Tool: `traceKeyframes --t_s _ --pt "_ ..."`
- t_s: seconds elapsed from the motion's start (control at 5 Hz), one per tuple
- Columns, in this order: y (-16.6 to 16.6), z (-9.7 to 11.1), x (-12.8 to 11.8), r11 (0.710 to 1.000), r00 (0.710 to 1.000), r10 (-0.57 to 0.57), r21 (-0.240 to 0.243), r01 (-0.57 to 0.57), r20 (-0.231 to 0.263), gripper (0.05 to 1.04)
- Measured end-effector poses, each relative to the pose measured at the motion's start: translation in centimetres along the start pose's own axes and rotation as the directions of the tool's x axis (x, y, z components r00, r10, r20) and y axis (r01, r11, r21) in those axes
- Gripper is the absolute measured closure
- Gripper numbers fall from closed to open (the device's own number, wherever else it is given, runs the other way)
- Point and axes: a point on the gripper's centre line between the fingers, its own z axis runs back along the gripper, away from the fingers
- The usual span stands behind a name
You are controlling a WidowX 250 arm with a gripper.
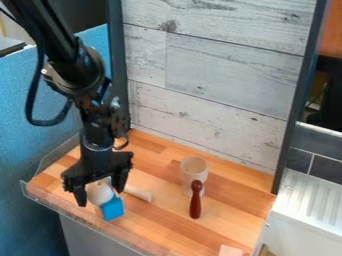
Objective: Place the ball on the container
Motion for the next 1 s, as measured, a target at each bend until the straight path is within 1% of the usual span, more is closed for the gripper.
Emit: traceKeyframes --t_s 0.2,0.6,0.8,1.0 --pt "0.0 0.0 0.3 1.000 1.000 -0.020 -0.014 0.020 0.008 0.083" --pt "-0.2 -0.1 0.7 1.000 1.000 -0.020 -0.017 0.021 0.023 0.083" --pt "-0.4 -1.1 0.7 1.000 1.000 -0.017 -0.011 0.017 0.013 0.139" --pt "-0.8 -1.2 1.0 0.999 0.999 -0.040 -0.032 0.041 0.025 0.315"
